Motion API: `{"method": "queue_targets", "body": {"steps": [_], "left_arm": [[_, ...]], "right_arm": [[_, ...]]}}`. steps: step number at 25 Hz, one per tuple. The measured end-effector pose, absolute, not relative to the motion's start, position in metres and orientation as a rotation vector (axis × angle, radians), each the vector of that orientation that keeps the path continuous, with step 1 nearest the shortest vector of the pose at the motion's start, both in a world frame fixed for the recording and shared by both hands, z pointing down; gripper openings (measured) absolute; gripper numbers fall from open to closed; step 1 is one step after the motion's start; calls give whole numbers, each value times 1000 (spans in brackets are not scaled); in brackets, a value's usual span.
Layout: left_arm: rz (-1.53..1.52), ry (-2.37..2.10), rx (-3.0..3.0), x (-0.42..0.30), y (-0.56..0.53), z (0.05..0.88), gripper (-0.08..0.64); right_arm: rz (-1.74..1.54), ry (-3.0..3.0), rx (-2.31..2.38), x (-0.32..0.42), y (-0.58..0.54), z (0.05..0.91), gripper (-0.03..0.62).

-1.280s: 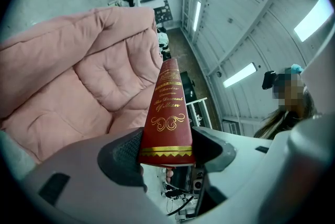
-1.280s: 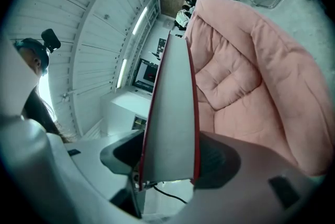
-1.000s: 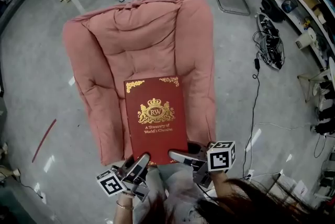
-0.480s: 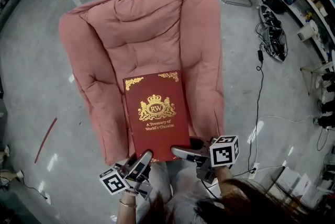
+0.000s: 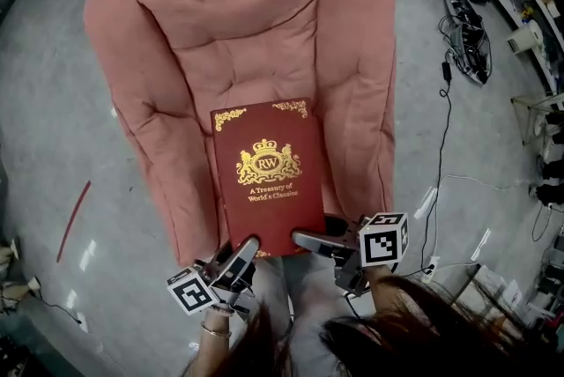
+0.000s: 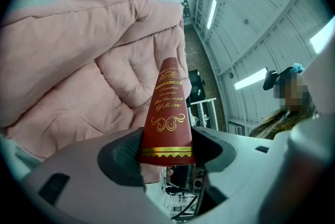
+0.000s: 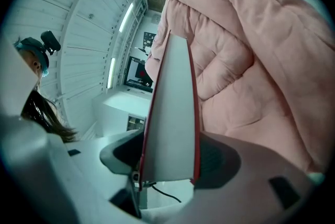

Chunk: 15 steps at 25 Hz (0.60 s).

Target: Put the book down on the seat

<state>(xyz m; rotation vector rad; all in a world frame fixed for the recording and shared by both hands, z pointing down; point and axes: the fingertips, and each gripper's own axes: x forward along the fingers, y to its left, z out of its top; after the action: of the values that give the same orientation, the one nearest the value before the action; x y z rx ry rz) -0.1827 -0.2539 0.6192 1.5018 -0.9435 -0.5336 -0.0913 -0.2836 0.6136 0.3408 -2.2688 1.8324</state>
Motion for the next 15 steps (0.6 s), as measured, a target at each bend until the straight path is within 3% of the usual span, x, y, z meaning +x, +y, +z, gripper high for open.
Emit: {"method": "queue_targets", "body": {"steps": [15], "left_arm": [[-499, -902, 1428, -195, -252, 682, 267]], "right_arm": [[1883, -2186, 414, -103, -279, 674, 291]]}}
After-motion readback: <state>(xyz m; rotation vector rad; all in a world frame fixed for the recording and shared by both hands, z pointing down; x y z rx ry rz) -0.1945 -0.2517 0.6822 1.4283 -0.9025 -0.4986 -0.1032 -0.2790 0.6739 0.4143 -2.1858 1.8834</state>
